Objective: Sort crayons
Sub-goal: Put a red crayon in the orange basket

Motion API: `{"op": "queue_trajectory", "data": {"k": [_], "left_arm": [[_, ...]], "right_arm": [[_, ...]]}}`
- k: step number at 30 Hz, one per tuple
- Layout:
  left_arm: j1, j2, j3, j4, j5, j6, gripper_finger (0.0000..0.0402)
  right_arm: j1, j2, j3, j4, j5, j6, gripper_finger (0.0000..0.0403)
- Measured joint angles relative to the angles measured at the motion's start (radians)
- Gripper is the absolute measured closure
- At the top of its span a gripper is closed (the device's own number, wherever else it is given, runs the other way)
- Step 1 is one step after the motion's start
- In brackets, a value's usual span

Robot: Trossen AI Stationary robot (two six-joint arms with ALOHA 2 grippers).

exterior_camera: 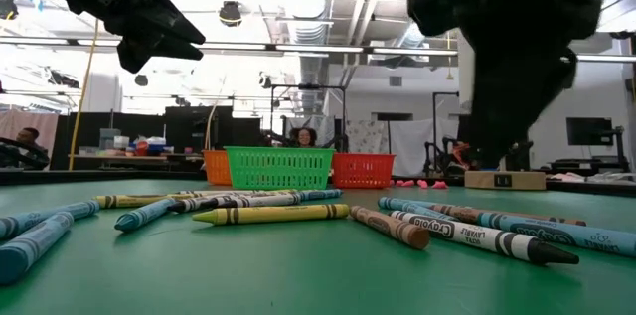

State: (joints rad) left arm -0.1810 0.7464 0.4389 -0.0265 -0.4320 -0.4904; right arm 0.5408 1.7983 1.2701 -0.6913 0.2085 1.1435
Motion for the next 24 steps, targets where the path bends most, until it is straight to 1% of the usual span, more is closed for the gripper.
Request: {"op": "queue_trajectory", "data": {"k": [4,13,17,24], "left_arm": [[0.000,0.000,0.000,0.003,0.000,-0.001,0.0271],[0.000,0.000,0.000,-0.002,0.000,-0.026,0.0271],[0.000,0.000,0.000,0.000,-0.001,-0.035,0.0271],[0.000,0.000,0.000,0.001,-0.001,-0.045,0.0271]], "right_arm": [[0.001,0.018,-0.002,-0.010,-0.004,0.000,0.0239],[0.008,0.072,-0.006,0.019,-0.083,-0.045,0.0239],[0.007,0.072,-0.032,0.049,-0.083,-0.034,0.0239],[0.014,0.071,-0.034,0.037,-0.080,-0.031,0.0239]]}}
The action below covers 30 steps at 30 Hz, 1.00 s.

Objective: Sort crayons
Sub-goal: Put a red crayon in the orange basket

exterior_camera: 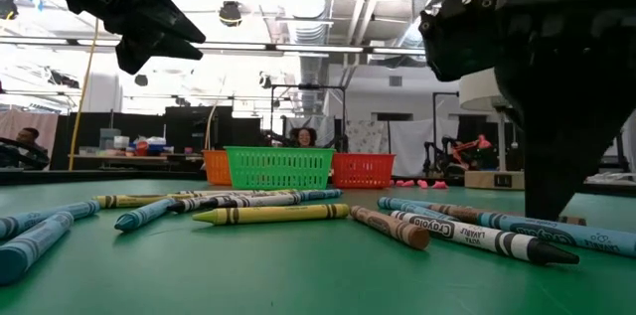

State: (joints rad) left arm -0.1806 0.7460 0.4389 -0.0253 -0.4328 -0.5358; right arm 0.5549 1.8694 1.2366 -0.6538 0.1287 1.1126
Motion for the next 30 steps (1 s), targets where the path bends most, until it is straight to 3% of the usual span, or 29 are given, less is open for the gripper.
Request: {"op": "queue_trajectory", "data": {"k": [5,15,24,30], "left_arm": [[0.000,0.000,0.000,0.000,0.000,0.005,0.0271],[0.000,0.000,0.000,-0.002,0.000,0.001,0.0271],[0.000,0.000,0.000,-0.002,0.000,0.007,0.0271],[0.000,0.000,0.000,-0.002,0.000,0.001,0.0271]], "right_arm": [[-0.013,0.000,0.000,-0.013,0.008,-0.044,0.0247],[-0.033,-0.004,-0.057,0.036,-0.001,-0.074,0.0303],[-0.033,-0.003,-0.061,0.042,-0.022,-0.101,0.0391],[-0.032,-0.012,-0.053,0.033,-0.034,-0.111,0.0394]]}}
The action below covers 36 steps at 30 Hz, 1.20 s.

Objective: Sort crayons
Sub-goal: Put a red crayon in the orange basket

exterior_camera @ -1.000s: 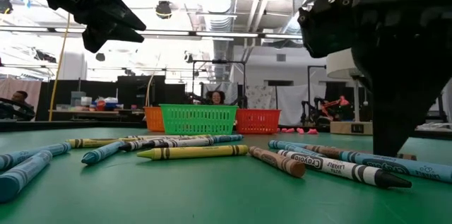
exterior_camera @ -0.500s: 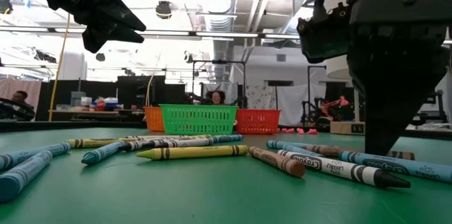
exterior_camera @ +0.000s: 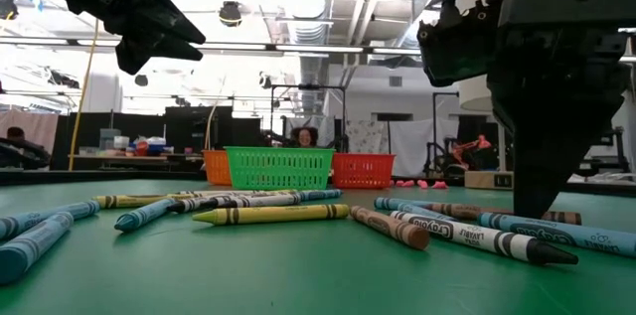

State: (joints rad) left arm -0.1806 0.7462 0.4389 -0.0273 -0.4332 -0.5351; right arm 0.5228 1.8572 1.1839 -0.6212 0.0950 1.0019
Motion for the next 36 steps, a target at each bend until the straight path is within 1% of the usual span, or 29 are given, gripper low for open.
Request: {"op": "queue_trajectory", "data": {"k": [4,8,14,22,24,26,33,36], "left_arm": [[0.000,0.000,0.000,0.000,0.000,-0.009,0.0271],[0.000,0.000,0.000,0.000,0.000,-0.011,0.0271],[0.000,0.000,0.000,0.000,0.000,-0.011,0.0271],[0.000,0.000,0.000,0.000,0.000,-0.011,0.0271],[0.000,0.000,0.000,0.000,-0.007,-0.010,0.0271],[0.000,0.000,0.000,0.000,-0.024,-0.009,0.0271],[0.000,0.000,0.000,-0.002,-0.071,-0.008,0.0271],[0.000,0.000,0.000,-0.013,-0.079,-0.008,0.0271]], "right_arm": [[-0.002,-0.019,0.022,-0.021,-0.015,-0.048,0.0400],[-0.018,-0.066,0.048,-0.038,-0.009,-0.082,0.0400],[-0.063,-0.107,0.051,-0.044,0.037,-0.172,0.0400],[-0.187,-0.136,0.054,-0.023,0.101,-0.371,0.0401],[-0.229,-0.136,0.054,-0.004,0.141,-0.421,0.0401],[-0.274,-0.135,0.054,0.040,0.162,-0.469,0.0401],[-0.415,-0.135,0.054,0.255,0.171,-0.647,0.0401],[-0.473,-0.135,0.054,0.383,0.178,-0.707,0.0401]]}}
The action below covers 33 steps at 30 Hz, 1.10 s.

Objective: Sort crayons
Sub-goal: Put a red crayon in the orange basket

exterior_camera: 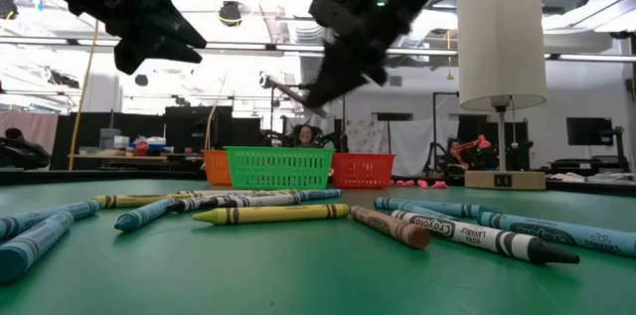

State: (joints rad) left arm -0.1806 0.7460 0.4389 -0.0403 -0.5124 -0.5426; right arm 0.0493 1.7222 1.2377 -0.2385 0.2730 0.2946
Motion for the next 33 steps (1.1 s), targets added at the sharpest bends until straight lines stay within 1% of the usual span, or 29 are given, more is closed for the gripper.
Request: {"op": "queue_trajectory", "data": {"k": [4,7,13,17,19,22,28,31,33], "left_arm": [[0.000,0.000,0.000,-0.011,-0.001,0.000,0.0271],[0.000,0.000,0.000,-0.016,-0.007,0.000,0.0271],[0.000,0.000,0.000,-0.015,-0.028,0.001,0.0271],[0.000,0.000,0.000,-0.015,-0.047,0.001,0.0271],[0.000,0.000,0.000,-0.014,-0.050,0.001,0.0271],[0.000,0.000,0.000,-0.014,-0.050,0.001,0.0271],[0.001,0.000,0.000,-0.023,-0.047,0.005,0.0271],[0.001,0.000,0.000,-0.023,-0.044,0.007,0.0271],[0.001,0.000,0.000,-0.023,-0.044,0.006,0.0271]], "right_arm": [[-0.076,0.000,0.000,0.212,0.039,-0.062,0.0401],[-0.133,0.000,0.000,0.353,0.049,-0.068,0.0401],[-0.208,0.000,0.000,0.539,0.049,-0.114,0.0401],[-0.250,0.046,0.003,0.680,0.049,-0.128,0.0401],[-0.267,0.100,0.013,0.746,0.046,-0.127,0.0401],[-0.291,0.174,0.049,0.766,0.046,-0.111,0.0401],[-0.322,0.309,0.174,0.768,0.040,-0.093,0.0401],[-0.332,0.366,0.252,0.724,0.035,-0.093,0.0401],[-0.341,0.397,0.306,0.641,0.029,-0.087,0.0401]]}}
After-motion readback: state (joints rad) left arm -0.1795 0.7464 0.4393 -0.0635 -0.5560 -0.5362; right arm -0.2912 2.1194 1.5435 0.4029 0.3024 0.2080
